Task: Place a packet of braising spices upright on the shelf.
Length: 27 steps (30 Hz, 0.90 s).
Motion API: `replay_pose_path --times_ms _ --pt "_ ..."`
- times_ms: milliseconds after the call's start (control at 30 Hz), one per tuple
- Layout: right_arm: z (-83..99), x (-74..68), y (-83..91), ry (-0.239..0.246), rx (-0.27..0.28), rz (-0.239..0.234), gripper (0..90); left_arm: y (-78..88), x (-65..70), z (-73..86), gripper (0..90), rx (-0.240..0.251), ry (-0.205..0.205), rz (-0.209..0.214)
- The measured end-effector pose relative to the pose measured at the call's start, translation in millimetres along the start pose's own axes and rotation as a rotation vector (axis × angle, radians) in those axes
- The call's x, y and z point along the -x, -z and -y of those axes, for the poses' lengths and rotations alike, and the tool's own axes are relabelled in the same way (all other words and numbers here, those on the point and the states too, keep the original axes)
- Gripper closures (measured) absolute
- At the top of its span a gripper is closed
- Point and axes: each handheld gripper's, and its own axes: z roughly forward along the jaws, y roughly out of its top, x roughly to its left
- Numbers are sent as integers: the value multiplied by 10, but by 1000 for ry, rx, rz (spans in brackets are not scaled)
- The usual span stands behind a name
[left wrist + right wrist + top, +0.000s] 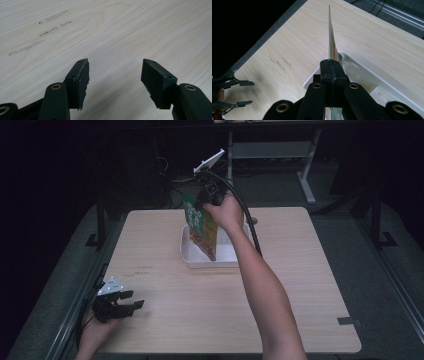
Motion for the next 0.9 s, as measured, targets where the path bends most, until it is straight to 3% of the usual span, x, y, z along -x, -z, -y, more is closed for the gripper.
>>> replay_pose_path --times_ms 333,500,900 --pt "52 61 -78 -27 4 -16 894 -4 11 -4 388 -1 -1 0" --pt "47 44 -90 -19 1 -2 887 -7 11 -4 387 -2 -1 0" --pt "129 100 -102 -34 12 -20 776 -5 11 -4 387 -1 -1 -1"
